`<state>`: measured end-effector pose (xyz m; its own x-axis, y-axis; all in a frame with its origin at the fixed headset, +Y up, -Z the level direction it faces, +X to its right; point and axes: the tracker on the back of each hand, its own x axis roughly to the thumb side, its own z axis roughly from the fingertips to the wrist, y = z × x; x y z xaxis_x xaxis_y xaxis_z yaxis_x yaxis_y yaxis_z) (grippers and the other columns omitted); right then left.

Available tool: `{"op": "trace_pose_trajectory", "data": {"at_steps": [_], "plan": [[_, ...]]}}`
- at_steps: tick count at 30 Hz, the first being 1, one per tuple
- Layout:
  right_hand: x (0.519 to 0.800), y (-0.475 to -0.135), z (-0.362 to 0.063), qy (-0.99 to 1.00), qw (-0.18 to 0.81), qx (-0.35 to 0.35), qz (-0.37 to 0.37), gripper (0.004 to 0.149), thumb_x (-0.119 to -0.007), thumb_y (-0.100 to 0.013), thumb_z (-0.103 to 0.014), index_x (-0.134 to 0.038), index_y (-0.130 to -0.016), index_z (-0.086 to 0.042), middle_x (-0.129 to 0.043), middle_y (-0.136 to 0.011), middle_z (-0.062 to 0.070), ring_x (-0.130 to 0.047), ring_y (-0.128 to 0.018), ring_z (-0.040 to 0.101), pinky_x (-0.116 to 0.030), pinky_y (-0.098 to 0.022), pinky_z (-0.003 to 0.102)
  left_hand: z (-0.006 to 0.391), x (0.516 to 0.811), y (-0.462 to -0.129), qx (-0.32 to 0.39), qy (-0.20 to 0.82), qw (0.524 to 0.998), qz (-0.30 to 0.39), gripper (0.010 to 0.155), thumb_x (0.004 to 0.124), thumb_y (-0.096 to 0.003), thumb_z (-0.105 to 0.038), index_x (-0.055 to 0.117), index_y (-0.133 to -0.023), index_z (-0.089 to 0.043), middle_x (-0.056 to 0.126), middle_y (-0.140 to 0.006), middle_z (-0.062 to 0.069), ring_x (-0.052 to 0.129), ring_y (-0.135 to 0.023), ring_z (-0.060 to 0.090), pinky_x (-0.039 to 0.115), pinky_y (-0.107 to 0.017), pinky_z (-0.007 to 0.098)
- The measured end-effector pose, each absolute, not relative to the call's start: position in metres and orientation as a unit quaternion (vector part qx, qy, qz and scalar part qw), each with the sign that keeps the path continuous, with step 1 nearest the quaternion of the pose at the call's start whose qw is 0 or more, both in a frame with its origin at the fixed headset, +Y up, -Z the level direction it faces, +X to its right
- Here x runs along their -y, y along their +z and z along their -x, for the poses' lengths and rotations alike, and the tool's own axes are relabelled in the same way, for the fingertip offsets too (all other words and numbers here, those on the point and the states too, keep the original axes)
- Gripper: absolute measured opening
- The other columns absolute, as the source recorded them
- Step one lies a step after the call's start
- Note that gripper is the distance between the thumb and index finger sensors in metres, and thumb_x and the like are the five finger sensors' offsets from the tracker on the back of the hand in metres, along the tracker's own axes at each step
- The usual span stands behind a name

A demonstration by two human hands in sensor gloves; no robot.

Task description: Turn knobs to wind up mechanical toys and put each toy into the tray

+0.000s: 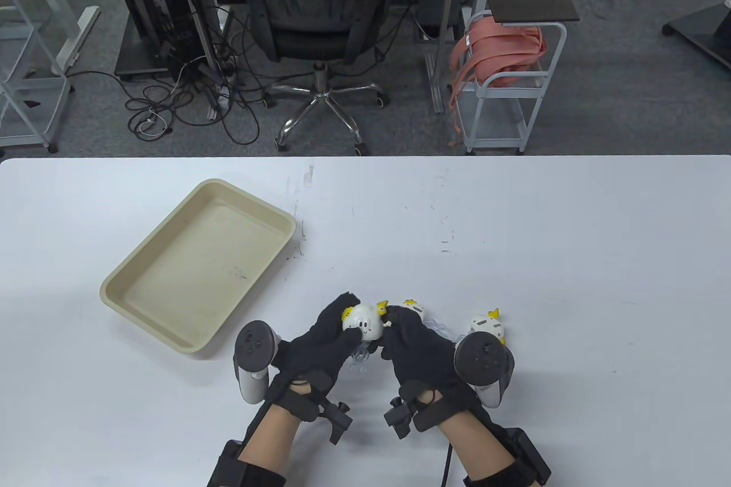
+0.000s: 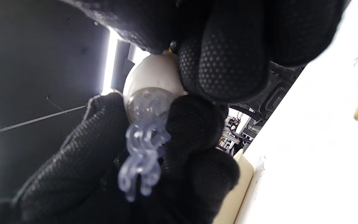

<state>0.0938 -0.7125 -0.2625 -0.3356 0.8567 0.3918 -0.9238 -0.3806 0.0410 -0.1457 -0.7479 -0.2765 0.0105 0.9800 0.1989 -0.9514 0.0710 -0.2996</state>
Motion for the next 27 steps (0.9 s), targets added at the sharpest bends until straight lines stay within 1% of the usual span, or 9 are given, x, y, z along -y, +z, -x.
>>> {"op": "trace_pose_trajectory", "data": {"at_steps": [2,3,5,9,13,17,20,23,27], "plan": [[0.710,-0.260,-0.092,0.816,0.532,0.111,-0.197,0.049,-0.072,-0.051,-0.023,-0.066,-0.089,0.008,-0.092,-0.070,0.020,-0.094,-0.046,0.029,-0.076,-0.045,0.054,0.145,0.750,-0.277,0.176,0.696,0.694,0.052,0.073,0.079,-0.0499,-0.050,0.057,-0.106,-0.009,0.089,-0.092,0.018,0.114,-0.056,0.011,0.092,-0.053,0.035],[0.710,-0.259,-0.092,0.819,0.521,0.129,-0.202,0.049,-0.071,-0.051,-0.024,-0.065,-0.088,0.008,-0.092,-0.070,0.019,-0.094,-0.046,0.028,-0.076,-0.046,0.053,0.143,0.751,-0.276,0.172,0.715,0.674,0.066,0.073,0.079,-0.0504,-0.050,0.057,-0.106,-0.008,0.089,-0.092,0.018,0.114,-0.055,0.010,0.093,-0.052,0.034],[0.708,-0.258,-0.092,0.823,0.507,0.153,-0.206,0.047,-0.070,-0.050,-0.024,-0.068,-0.084,0.008,-0.094,-0.066,0.019,-0.095,-0.042,0.027,-0.078,-0.044,0.053,0.142,0.753,-0.277,0.158,0.734,0.656,0.075,0.073,0.081,-0.0494,-0.049,0.060,-0.104,-0.005,0.090,-0.089,0.020,0.115,-0.051,0.012,0.094,-0.050,0.035],[0.705,-0.254,-0.093,0.840,0.460,0.195,-0.211,0.045,-0.071,-0.048,-0.025,-0.073,-0.078,0.008,-0.098,-0.057,0.017,-0.097,-0.034,0.024,-0.081,-0.038,0.050,0.141,0.754,-0.277,0.167,0.725,0.662,0.087,0.074,0.081,-0.0495,-0.050,0.060,-0.102,-0.003,0.091,-0.087,0.020,0.116,-0.050,0.010,0.095,-0.049,0.034],[0.705,-0.256,-0.097,0.835,0.474,0.198,-0.197,0.045,-0.070,-0.047,-0.028,-0.080,-0.071,0.008,-0.101,-0.045,0.013,-0.097,-0.023,0.019,-0.084,-0.030,0.047,0.137,0.752,-0.276,0.190,0.713,0.669,0.086,0.073,0.080,-0.0502,-0.049,0.055,-0.106,-0.009,0.085,-0.095,0.017,0.112,-0.059,0.013,0.089,-0.056,0.037],[0.713,-0.265,-0.104,0.818,0.543,0.124,-0.145,0.044,-0.072,-0.046,-0.031,-0.087,-0.057,0.009,-0.103,-0.027,0.005,-0.096,-0.006,0.011,-0.087,-0.016,0.040,0.136,0.746,-0.275,0.212,0.673,0.706,0.070,0.072,0.080,-0.0494,-0.045,0.050,-0.110,-0.019,0.078,-0.104,0.013,0.107,-0.068,0.019,0.083,-0.062,0.043],[0.722,-0.270,-0.109,0.786,0.608,0.055,-0.100,0.044,-0.073,-0.047,-0.033,-0.090,-0.050,0.008,-0.102,-0.019,-0.001,-0.093,0.003,0.005,-0.088,-0.008,0.035,0.134,0.742,-0.274,0.231,0.644,0.727,0.058,0.071,0.080,-0.0492,-0.042,0.048,-0.111,-0.026,0.072,-0.110,0.009,0.102,-0.074,0.023,0.078,-0.066,0.047],[0.730,-0.274,-0.112,0.747,0.660,-0.003,-0.079,0.044,-0.074,-0.048,-0.034,-0.091,-0.047,0.007,-0.102,-0.016,-0.003,-0.093,0.005,0.004,-0.088,-0.006,0.034,0.134,0.739,-0.273,0.249,0.629,0.735,0.047,0.071,0.081,-0.0489,-0.039,0.047,-0.111,-0.032,0.069,-0.113,0.003,0.098,-0.080,0.025,0.074,-0.069,0.049],[0.732,-0.276,-0.113,0.735,0.674,-0.015,-0.074,0.044,-0.074,-0.048,-0.034,-0.091,-0.046,0.006,-0.102,-0.016,-0.003,-0.093,0.006,0.004,-0.088,-0.006,0.034,0.134,0.736,-0.271,0.259,0.606,0.752,0.028,0.071,0.080,-0.0487,-0.038,0.047,-0.111,-0.035,0.067,-0.115,0.000,0.096,-0.083,0.025,0.072,-0.070,0.049]]}}
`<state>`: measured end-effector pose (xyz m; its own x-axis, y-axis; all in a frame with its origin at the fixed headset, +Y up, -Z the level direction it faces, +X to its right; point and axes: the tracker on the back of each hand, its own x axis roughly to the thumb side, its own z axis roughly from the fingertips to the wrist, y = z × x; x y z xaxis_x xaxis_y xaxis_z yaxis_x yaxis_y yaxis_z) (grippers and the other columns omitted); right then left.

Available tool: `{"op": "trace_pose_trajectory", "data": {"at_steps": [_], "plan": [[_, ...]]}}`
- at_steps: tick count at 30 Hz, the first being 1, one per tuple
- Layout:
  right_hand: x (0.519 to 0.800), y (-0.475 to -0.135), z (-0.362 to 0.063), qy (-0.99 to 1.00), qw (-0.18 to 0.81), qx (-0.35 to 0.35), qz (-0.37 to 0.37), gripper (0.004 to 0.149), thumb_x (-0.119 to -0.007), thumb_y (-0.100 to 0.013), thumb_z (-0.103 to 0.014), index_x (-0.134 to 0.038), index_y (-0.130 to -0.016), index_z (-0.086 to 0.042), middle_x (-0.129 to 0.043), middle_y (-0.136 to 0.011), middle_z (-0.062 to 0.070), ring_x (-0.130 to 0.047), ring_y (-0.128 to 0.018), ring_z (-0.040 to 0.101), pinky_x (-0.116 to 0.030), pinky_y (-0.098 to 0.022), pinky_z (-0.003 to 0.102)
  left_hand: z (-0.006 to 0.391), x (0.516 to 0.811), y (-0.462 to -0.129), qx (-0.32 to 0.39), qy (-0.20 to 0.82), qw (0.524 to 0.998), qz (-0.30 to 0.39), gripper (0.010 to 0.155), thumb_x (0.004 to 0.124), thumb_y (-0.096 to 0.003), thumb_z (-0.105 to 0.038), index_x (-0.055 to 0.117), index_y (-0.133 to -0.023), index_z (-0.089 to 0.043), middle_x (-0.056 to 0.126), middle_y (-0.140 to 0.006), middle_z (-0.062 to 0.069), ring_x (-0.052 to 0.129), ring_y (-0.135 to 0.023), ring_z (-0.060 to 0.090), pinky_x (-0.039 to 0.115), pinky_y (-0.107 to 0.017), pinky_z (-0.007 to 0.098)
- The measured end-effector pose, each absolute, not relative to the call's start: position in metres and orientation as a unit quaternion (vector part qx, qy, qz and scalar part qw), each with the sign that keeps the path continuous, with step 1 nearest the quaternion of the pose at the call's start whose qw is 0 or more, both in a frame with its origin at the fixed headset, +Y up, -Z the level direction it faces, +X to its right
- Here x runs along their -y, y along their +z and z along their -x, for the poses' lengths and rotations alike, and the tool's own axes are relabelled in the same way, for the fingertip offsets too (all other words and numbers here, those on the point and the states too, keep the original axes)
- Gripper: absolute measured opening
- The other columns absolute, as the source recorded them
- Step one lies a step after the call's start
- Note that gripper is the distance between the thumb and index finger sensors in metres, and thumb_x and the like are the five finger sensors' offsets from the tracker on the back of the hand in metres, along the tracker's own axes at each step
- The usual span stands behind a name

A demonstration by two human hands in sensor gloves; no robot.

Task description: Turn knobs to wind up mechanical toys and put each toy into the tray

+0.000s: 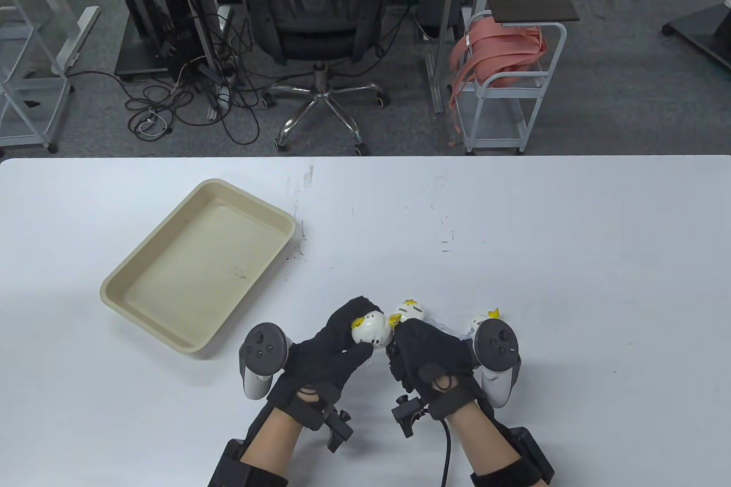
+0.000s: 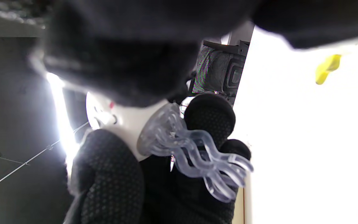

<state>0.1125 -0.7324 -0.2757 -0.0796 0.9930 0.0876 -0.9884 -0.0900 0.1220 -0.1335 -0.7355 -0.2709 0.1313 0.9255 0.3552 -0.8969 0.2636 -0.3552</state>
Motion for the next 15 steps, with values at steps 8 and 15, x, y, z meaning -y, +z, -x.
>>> {"op": "trace_pose_trajectory", "data": {"at_steps": [8,15], "plan": [[0.7272,-0.2723,-0.1100,0.762,0.640,0.029,-0.089,0.045,-0.074,-0.049,-0.034,-0.089,-0.056,0.008,-0.104,-0.026,0.006,-0.096,-0.005,0.011,-0.087,-0.015,0.040,0.1357,0.7368,-0.2715,0.248,0.616,0.747,0.028,0.070,0.080,-0.0491,-0.040,0.048,-0.111,-0.033,0.070,-0.113,0.003,0.098,-0.079,0.025,0.075,-0.069,0.047],[0.7240,-0.2714,-0.1059,0.754,0.643,0.052,-0.123,0.045,-0.078,-0.049,-0.025,-0.076,-0.079,0.009,-0.099,-0.054,0.018,-0.097,-0.031,0.023,-0.081,-0.034,0.050,0.1398,0.7435,-0.2754,0.224,0.647,0.727,0.043,0.071,0.078,-0.0496,-0.040,0.047,-0.111,-0.022,0.075,-0.106,0.015,0.103,-0.071,0.023,0.080,-0.065,0.045]]}}
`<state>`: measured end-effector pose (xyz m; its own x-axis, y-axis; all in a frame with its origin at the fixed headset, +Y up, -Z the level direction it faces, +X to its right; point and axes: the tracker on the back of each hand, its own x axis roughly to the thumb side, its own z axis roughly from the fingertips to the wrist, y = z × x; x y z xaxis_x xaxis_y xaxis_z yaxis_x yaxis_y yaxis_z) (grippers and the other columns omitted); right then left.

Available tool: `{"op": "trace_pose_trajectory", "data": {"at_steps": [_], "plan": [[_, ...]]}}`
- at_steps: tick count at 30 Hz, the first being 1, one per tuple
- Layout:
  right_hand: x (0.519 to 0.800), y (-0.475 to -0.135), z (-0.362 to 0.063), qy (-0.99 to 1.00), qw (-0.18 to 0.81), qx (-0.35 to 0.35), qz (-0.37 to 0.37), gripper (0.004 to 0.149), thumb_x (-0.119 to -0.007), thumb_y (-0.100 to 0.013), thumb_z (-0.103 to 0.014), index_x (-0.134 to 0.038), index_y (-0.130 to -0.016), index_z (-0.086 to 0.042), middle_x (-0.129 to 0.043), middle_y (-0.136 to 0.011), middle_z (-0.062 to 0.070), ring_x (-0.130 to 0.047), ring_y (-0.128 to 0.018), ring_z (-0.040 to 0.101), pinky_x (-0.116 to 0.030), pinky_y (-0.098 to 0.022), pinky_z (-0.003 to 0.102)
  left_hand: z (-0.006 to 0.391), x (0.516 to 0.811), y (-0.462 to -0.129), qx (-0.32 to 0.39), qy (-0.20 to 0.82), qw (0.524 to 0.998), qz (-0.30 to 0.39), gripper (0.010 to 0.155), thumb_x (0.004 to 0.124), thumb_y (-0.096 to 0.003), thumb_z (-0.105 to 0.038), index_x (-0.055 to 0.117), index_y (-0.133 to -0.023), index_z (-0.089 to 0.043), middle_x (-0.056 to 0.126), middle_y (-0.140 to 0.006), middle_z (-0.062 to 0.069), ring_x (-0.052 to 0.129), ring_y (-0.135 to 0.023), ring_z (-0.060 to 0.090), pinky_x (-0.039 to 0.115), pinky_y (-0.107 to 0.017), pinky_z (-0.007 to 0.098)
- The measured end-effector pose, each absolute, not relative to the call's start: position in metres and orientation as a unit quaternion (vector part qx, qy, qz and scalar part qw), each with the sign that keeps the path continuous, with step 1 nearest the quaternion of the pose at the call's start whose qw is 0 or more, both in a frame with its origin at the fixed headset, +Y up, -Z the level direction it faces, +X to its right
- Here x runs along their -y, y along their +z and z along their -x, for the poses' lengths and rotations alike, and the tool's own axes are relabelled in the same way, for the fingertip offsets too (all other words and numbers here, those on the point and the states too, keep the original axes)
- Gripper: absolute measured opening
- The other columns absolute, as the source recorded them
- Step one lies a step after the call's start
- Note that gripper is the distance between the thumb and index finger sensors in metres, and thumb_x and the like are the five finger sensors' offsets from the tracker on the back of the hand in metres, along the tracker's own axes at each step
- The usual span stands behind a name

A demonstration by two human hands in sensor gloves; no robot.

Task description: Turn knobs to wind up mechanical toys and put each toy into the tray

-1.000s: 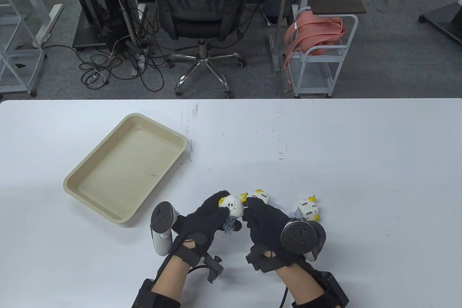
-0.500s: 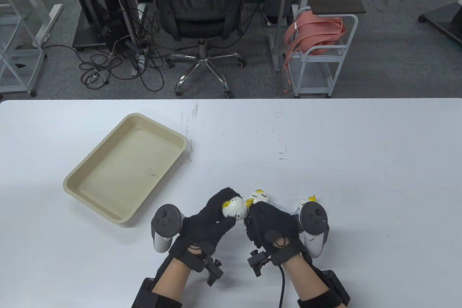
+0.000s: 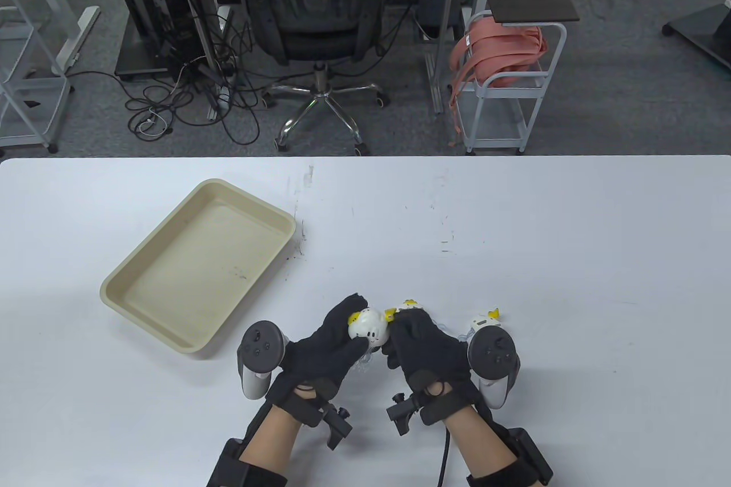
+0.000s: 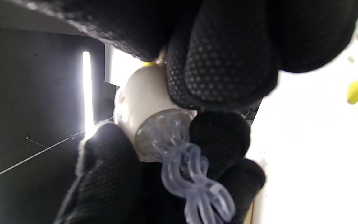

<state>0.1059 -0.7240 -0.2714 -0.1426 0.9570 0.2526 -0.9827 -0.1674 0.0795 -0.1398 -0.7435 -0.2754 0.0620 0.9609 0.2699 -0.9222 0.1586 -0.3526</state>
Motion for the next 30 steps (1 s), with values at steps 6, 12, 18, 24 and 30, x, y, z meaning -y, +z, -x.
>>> {"op": "trace_pose_trajectory", "data": {"at_steps": [6,12,18,24,30], "plan": [[0.717,-0.266,-0.096,0.791,0.584,0.070,-0.167,0.049,-0.075,-0.050,-0.021,-0.066,-0.088,0.008,-0.093,-0.065,0.019,-0.094,-0.041,0.027,-0.077,-0.042,0.053,0.143,0.748,-0.278,0.197,0.677,0.706,0.061,0.075,0.076,-0.0503,-0.041,0.043,-0.112,-0.015,0.079,-0.100,0.022,0.106,-0.065,0.020,0.085,-0.061,0.043],[0.704,-0.259,-0.097,0.834,0.492,0.153,-0.199,0.046,-0.073,-0.047,-0.023,-0.074,-0.078,0.010,-0.099,-0.054,0.016,-0.097,-0.032,0.023,-0.081,-0.037,0.050,0.138,0.755,-0.279,0.189,0.716,0.664,0.104,0.074,0.077,-0.0506,-0.045,0.051,-0.107,-0.004,0.085,-0.091,0.024,0.112,-0.058,0.015,0.091,-0.056,0.038],[0.705,-0.262,-0.101,0.841,0.489,0.145,-0.178,0.044,-0.074,-0.046,-0.027,-0.083,-0.067,0.010,-0.104,-0.039,0.011,-0.099,-0.017,0.017,-0.086,-0.025,0.045,0.138,0.756,-0.279,0.197,0.701,0.677,0.108,0.074,0.078,-0.0504,-0.045,0.050,-0.107,-0.007,0.084,-0.094,0.022,0.111,-0.060,0.016,0.088,-0.058,0.039],[0.723,-0.276,-0.112,0.776,0.619,0.012,-0.121,0.043,-0.075,-0.048,-0.031,-0.088,-0.053,0.010,-0.105,-0.022,0.002,-0.097,0.000,0.009,-0.088,-0.011,0.038,0.137,0.749,-0.278,0.234,0.660,0.709,0.082,0.072,0.079,-0.0495,-0.042,0.048,-0.111,-0.019,0.075,-0.106,0.014,0.105,-0.071,0.021,0.081,-0.065,0.045],[0.731,-0.279,-0.113,0.735,0.669,-0.039,-0.100,0.043,-0.075,-0.048,-0.032,-0.090,-0.047,0.008,-0.104,-0.016,-0.003,-0.095,0.006,0.005,-0.089,-0.006,0.034,0.138,0.746,-0.279,0.258,0.651,0.710,0.078,0.071,0.080,-0.0488,-0.039,0.049,-0.111,-0.029,0.071,-0.111,0.009,0.101,-0.078,0.024,0.077,-0.068,0.048]]}}
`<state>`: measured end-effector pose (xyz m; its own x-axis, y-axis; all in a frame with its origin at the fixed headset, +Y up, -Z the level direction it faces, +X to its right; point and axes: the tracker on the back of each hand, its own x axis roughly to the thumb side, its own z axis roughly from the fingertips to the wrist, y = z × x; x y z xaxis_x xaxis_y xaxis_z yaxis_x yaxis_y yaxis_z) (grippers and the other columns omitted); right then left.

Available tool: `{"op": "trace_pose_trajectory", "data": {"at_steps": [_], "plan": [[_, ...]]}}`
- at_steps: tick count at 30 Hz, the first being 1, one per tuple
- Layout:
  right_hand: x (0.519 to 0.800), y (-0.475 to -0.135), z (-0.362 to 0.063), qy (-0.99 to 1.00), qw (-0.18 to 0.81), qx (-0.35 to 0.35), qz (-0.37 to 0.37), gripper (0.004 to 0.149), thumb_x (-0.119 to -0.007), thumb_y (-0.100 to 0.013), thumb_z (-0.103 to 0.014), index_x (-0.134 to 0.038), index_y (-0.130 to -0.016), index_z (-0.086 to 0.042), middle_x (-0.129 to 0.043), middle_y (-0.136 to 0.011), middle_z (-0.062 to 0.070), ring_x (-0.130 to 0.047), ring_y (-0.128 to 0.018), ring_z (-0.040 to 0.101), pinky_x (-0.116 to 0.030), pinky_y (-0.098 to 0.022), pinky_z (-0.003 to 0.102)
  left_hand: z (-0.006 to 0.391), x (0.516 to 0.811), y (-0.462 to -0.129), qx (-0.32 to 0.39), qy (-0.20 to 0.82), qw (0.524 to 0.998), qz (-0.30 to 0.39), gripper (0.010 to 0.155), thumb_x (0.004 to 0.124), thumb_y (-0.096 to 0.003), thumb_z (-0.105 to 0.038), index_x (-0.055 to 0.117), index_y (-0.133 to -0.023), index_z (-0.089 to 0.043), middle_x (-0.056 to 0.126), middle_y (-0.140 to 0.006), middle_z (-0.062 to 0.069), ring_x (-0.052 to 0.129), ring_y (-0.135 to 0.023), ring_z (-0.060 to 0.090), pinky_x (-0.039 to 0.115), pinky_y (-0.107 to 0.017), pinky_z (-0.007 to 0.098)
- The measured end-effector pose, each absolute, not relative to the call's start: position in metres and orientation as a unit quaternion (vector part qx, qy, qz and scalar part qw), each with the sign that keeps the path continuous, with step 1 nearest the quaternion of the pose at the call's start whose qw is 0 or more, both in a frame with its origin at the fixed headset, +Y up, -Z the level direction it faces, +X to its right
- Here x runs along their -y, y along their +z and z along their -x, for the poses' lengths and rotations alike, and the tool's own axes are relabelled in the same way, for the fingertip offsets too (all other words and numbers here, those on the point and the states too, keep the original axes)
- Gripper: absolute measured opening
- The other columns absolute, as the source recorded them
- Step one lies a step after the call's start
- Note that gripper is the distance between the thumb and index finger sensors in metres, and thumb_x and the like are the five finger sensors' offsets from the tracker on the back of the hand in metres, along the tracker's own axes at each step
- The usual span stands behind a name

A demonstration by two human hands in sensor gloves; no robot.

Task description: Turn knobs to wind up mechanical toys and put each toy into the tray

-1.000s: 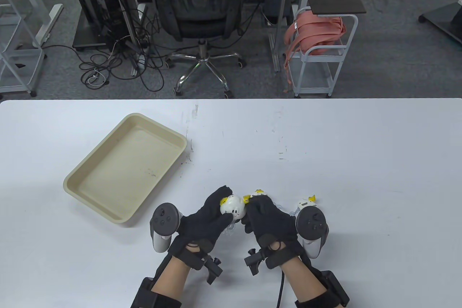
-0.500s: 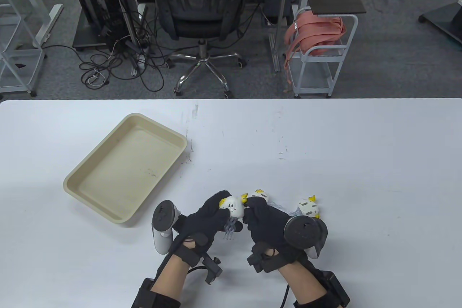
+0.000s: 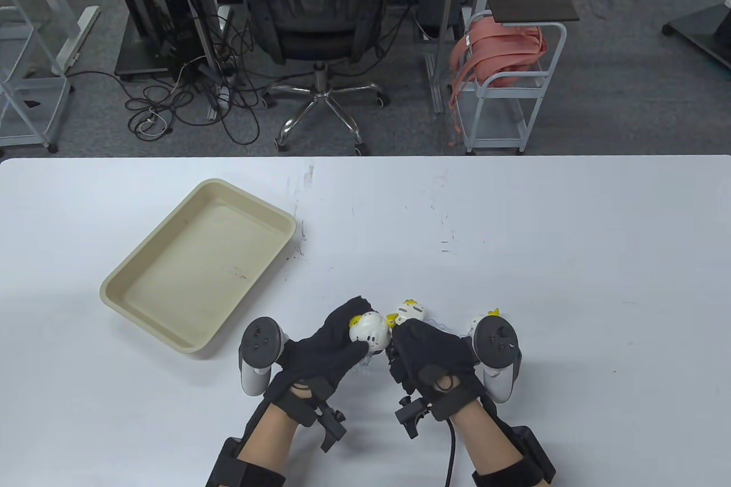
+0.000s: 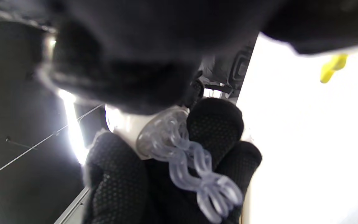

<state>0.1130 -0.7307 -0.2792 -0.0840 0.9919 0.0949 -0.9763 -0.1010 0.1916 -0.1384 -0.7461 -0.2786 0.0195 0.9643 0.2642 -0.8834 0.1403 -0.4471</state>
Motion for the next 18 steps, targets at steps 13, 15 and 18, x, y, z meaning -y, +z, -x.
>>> {"op": "trace_pose_trajectory", "data": {"at_steps": [13,15,18], "plan": [[0.7346,-0.2797,-0.1113,0.757,0.644,-0.043,-0.103,0.044,-0.075,-0.049,-0.033,-0.089,-0.052,0.009,-0.106,-0.023,0.001,-0.099,0.001,0.009,-0.089,-0.011,0.037,0.1421,0.7468,-0.2802,0.254,0.613,0.744,0.074,0.071,0.079,-0.0493,-0.039,0.049,-0.112,-0.028,0.074,-0.108,0.013,0.103,-0.074,0.024,0.079,-0.066,0.046],[0.7329,-0.2787,-0.1101,0.763,0.636,-0.031,-0.106,0.044,-0.076,-0.050,-0.033,-0.089,-0.054,0.009,-0.107,-0.025,0.004,-0.101,-0.002,0.011,-0.089,-0.012,0.038,0.1435,0.7460,-0.2805,0.251,0.619,0.741,0.073,0.071,0.080,-0.0492,-0.039,0.050,-0.112,-0.027,0.075,-0.107,0.015,0.103,-0.073,0.025,0.079,-0.065,0.047],[0.7288,-0.2774,-0.1082,0.770,0.627,-0.018,-0.114,0.047,-0.077,-0.050,-0.034,-0.089,-0.060,0.010,-0.109,-0.033,0.010,-0.105,-0.009,0.016,-0.090,-0.017,0.041,0.1476,0.7397,-0.2800,0.255,0.603,0.754,0.053,0.070,0.080,-0.0493,-0.039,0.050,-0.112,-0.028,0.075,-0.107,0.015,0.103,-0.074,0.025,0.079,-0.065,0.047]]}}
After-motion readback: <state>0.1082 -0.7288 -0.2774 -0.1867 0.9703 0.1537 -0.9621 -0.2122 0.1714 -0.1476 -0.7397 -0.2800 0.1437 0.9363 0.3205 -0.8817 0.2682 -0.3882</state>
